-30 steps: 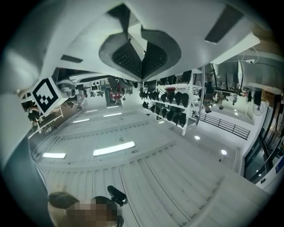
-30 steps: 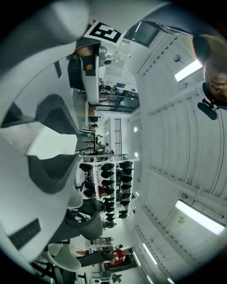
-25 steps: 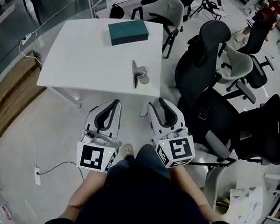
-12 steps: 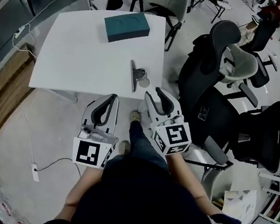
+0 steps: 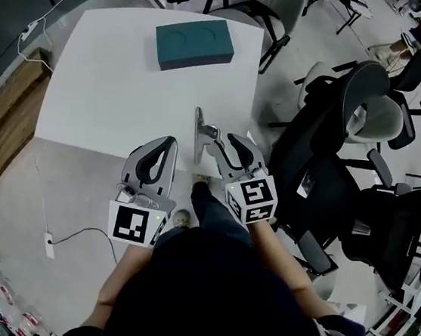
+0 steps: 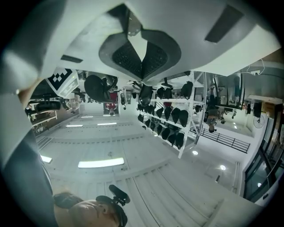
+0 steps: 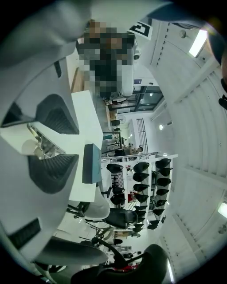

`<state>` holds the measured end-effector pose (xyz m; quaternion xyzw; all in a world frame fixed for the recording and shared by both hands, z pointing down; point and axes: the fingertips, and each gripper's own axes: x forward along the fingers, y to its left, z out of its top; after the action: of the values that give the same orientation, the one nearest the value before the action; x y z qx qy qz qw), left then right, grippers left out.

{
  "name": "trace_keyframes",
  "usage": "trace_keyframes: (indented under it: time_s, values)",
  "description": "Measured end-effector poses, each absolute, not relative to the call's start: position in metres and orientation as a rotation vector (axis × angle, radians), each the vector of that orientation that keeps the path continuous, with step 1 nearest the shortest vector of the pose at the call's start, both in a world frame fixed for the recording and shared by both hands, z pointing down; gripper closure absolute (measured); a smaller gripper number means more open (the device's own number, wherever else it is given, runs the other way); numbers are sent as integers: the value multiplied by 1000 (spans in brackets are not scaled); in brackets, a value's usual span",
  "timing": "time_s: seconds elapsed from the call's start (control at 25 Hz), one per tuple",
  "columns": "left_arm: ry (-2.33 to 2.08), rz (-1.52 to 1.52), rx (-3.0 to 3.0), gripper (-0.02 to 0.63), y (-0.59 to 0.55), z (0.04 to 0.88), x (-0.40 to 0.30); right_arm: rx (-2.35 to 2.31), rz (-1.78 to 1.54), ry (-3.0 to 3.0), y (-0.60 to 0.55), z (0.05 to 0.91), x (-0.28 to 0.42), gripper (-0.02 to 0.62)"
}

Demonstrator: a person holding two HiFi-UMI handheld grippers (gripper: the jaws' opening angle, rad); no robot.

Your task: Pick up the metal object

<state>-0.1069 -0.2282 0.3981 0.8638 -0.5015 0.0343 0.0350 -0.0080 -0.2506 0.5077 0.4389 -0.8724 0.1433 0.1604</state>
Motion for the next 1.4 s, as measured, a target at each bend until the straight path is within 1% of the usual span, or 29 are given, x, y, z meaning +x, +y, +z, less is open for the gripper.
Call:
trace_keyframes:
  time_s: [0.24, 0.52, 1.12, 1.28, 1.4]
  values:
    - [-1575, 135, 2583, 583, -270, 413, -98, 1114, 581, -2402, -284, 558, 1, 460]
    - [-1628, 168, 2542, 583, -301, 422, -102, 961, 845, -2313, -294, 611, -7, 460]
    - [-1548, 201, 2542, 583, -329, 428, -111, 826, 1320, -2136, -296, 654, -22, 461]
    - [-1516, 219, 2560, 583, -339, 422, -118, 804, 1447, -2080, -295, 657, -27, 498]
    - [-1495, 225, 2573, 583, -344, 420, -123, 810, 1524, -2065, -298, 656, -28, 512]
